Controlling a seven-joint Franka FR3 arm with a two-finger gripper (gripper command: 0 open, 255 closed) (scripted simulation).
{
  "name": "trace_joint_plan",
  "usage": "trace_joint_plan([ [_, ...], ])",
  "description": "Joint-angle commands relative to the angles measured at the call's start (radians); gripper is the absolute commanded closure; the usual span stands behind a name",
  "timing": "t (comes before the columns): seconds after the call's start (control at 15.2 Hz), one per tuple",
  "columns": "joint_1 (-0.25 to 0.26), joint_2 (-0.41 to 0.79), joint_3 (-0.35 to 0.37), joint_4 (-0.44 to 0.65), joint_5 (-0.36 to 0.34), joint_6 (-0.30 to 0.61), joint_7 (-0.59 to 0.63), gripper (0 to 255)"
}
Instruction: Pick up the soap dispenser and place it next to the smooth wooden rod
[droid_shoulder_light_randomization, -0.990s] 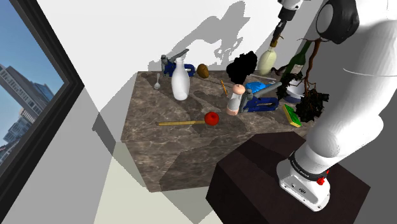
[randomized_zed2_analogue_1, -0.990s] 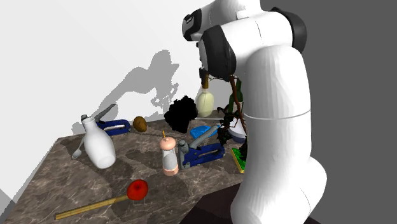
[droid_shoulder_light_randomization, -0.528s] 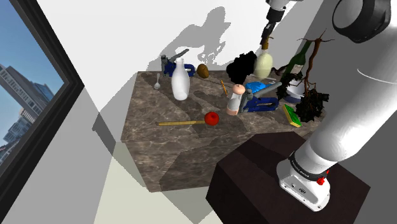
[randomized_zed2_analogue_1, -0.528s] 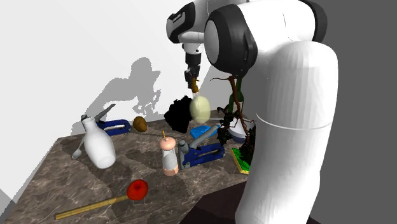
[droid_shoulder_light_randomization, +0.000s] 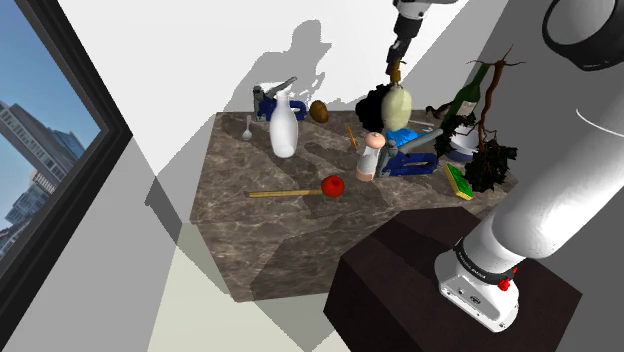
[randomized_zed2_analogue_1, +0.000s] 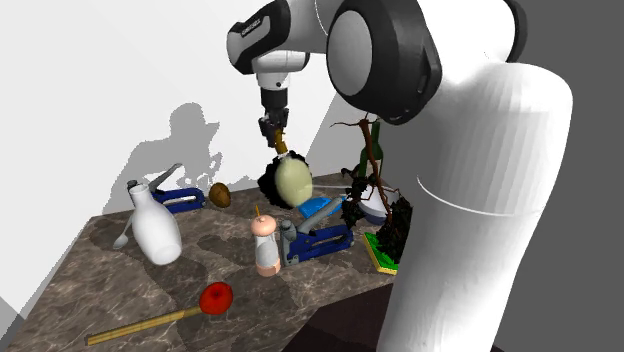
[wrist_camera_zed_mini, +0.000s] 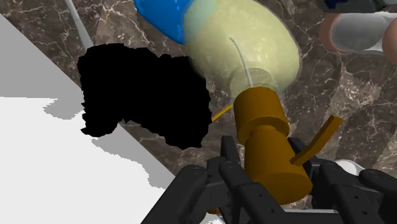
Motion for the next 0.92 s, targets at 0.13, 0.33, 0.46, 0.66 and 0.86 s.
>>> trace_joint_plan([
  [0.13,0.055,-0.029,0.044,-0.036,-0.021,0.016,0.104,255],
  [0.33,0.093,-0.038,0.076,-0.047,-0.030,0.021,0.177,255],
  [0.46,0.117,-0.039,0.098,-0.048,-0.035,0.023,0.224,255],
  [0.66,0.153,-0.033,0.131,-0.040,-0.039,0.023,0.294,255],
  [0.86,0.188,-0.018,0.162,-0.022,-0.041,0.021,0.362,255],
])
